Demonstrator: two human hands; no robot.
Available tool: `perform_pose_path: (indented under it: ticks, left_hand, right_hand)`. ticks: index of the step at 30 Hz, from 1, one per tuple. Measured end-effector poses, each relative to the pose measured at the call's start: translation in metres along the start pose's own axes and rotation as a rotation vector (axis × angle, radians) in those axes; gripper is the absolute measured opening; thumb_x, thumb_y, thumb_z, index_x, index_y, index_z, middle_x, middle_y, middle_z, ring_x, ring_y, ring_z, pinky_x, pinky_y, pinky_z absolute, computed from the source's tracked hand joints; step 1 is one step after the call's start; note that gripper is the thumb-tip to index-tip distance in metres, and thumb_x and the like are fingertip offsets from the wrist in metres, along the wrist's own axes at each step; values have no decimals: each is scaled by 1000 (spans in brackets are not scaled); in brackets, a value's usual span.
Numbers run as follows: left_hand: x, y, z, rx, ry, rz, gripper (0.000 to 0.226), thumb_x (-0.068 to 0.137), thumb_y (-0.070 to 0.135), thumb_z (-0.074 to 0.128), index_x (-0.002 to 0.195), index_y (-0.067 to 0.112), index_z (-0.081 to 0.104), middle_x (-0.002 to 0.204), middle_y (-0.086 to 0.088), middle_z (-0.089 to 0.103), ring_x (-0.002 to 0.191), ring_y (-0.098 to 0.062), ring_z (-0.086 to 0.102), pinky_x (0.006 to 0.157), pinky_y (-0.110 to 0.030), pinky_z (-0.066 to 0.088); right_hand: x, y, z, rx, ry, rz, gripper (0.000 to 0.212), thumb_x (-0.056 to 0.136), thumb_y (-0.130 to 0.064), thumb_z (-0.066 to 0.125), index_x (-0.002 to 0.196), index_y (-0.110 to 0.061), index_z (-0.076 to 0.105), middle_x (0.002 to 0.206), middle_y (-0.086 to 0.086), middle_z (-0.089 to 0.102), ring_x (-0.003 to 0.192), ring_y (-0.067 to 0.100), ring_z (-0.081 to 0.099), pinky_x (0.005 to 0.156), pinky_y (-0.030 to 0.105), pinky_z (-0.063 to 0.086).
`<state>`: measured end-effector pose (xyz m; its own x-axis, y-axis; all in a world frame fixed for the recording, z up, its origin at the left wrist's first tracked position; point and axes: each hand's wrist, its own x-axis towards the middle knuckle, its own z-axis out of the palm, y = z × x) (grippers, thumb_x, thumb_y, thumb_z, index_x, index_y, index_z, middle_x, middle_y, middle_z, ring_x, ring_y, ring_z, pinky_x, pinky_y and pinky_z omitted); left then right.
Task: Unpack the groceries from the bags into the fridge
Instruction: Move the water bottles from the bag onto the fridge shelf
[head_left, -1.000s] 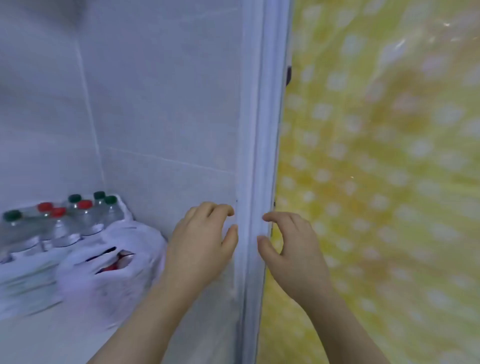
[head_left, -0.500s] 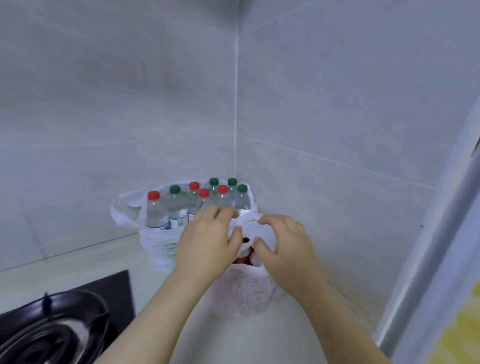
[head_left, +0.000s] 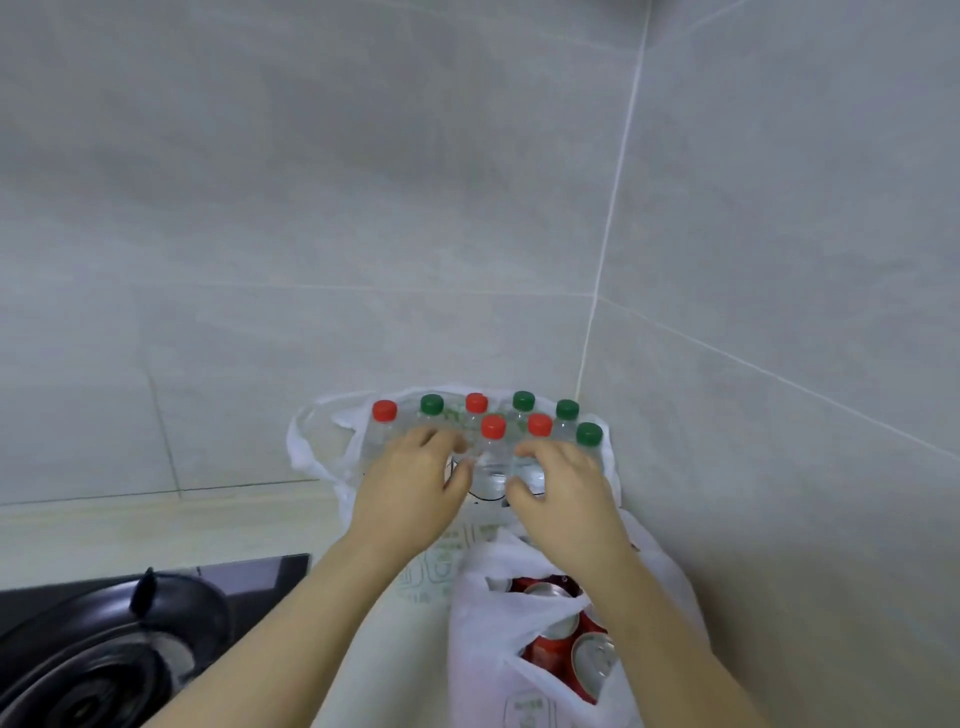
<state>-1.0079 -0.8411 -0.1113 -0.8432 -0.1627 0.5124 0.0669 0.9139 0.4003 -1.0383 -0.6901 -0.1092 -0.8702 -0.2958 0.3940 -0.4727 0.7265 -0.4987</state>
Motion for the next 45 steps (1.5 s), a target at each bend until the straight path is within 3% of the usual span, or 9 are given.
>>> perform_pose_path:
  ticks: [5,9,13,18,27,32,37,42,45]
  left_hand:
    - [38,-16,33,-5,-96,-69,29,95,28,45,119,17,57,123,-1,54,107,-18,53,86,-29,44]
    - [68,-19,69,-66,-129,-103,31,97,31,41,114,12,58,111,-8,59,103,-26,55,82,-33,43]
    - [91,-17,102,-196,-156,-182,35,97,30,43,125,9,50,120,-10,58,111,-27,53,92,-35,42]
    - [101,-15,128,-405,-209,-282,28,93,23,53,117,10,48,100,-7,59,90,-23,53,72,-25,34]
    - [91,-21,139,-641,-99,-485,25,66,24,66,53,18,45,52,2,43,55,-16,39,59,-29,36]
    - [85,-27,128,-798,-210,-629,9,78,8,67,79,12,59,71,-3,52,65,-13,45,63,-24,40]
    - [83,-24,120,-830,-320,-664,15,79,8,66,87,14,55,74,-1,47,62,-10,41,54,-22,35]
    - [81,-28,121,-825,-413,-641,19,75,9,71,89,12,58,84,-4,55,82,-18,51,69,-26,41]
    - [79,-29,119,-848,-410,-670,17,76,9,70,88,13,58,81,-2,55,80,-17,50,70,-30,41]
  right_hand:
    - [49,27,23,55,-56,13,35,87,-21,54,122,-19,55,125,1,52,117,20,46,100,35,38]
    - [78,52,37,126,-68,77,36,86,-15,55,122,-12,54,125,6,52,117,21,47,100,31,37]
    - [104,67,48,163,-52,117,34,87,-9,51,120,-6,54,122,9,52,111,24,48,94,31,38]
    - [128,88,67,214,-121,163,35,92,-5,41,126,-7,48,125,14,50,106,28,51,87,31,41]
    - [131,95,83,525,-135,229,21,83,-3,62,91,-14,47,74,-5,46,74,16,46,70,29,39]
    - [123,95,86,728,-285,355,24,79,-3,66,74,-21,51,69,-3,51,70,14,49,68,26,41]
    - [117,93,87,723,-258,391,16,78,-6,62,73,-16,52,67,0,48,67,15,44,62,27,37]
    - [115,94,86,724,-306,392,20,74,-7,65,63,-19,54,66,0,54,72,19,51,71,35,45]
    - [112,95,88,691,-308,401,16,74,-7,66,68,-18,56,72,5,57,76,21,55,76,38,48]
